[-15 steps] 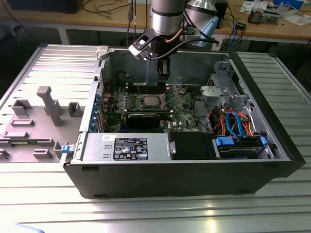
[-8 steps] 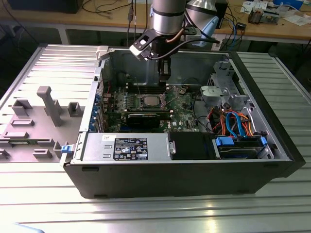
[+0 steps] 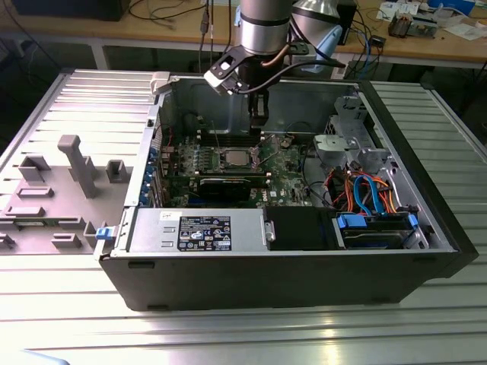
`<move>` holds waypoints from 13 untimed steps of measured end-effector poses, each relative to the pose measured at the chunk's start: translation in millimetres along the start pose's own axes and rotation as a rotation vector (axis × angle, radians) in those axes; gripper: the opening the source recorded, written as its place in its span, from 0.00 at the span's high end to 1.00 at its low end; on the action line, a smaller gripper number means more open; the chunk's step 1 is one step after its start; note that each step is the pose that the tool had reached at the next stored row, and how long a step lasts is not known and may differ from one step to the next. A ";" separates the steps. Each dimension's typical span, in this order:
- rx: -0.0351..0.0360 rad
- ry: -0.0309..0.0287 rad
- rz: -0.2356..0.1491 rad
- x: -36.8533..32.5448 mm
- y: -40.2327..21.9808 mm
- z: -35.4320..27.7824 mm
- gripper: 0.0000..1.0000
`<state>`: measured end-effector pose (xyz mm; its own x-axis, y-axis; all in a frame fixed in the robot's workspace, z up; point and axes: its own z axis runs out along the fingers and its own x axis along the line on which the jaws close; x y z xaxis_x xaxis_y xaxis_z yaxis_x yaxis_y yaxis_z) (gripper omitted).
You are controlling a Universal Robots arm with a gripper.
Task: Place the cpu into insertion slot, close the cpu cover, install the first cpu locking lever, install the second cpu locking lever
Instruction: 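Close the cpu cover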
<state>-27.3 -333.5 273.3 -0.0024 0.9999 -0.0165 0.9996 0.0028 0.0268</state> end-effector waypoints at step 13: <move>0.0000 0.0000 0.000 0.0 3.8 0.1 0.89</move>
<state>-23.5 -333.4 273.3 -0.0025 0.9999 -0.0164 0.9996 0.0030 0.0268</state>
